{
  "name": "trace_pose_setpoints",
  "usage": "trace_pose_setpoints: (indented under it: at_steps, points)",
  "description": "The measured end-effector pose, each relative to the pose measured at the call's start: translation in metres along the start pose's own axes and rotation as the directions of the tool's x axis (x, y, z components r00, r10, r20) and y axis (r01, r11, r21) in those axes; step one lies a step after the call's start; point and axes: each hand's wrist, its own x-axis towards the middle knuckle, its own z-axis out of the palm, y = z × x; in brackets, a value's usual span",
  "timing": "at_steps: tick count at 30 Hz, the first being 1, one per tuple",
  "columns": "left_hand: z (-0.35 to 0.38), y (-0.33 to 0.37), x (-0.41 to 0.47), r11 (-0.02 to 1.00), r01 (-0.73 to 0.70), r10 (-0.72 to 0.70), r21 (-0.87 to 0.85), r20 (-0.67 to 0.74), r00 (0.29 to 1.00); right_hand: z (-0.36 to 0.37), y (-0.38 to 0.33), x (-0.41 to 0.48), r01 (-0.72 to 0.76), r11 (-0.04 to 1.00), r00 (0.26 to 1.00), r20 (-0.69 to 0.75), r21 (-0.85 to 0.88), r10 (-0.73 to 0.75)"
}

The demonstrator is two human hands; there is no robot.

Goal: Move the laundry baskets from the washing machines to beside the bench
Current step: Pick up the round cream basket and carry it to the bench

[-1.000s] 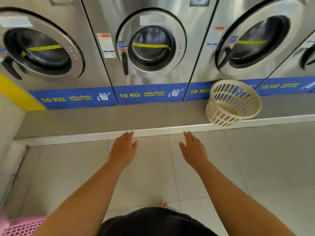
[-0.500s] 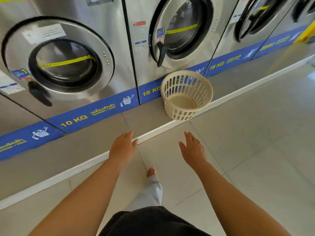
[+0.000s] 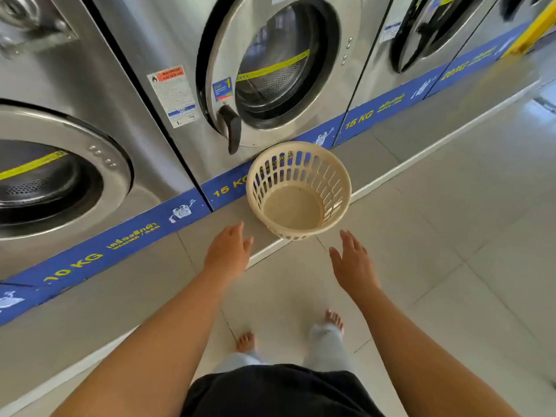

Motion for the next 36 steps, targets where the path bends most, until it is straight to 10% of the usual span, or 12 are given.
trace_pose_setpoints:
  at_steps: [17,36]
  points:
    - [0.083,0.125,0.185,0.845,0.435,-0.47,-0.31,-0.045,0.881,-0.052,0.061,0.287,0.196,0.975,0.962,0.215,-0.101,-0.171]
    - [0.222,0.022,0.295,0.727,0.548,-0.663,-0.414,-0.213,0.718,0.064,0.114,0.492,0.287,0.957,0.953,0.114,-0.044,-0.28]
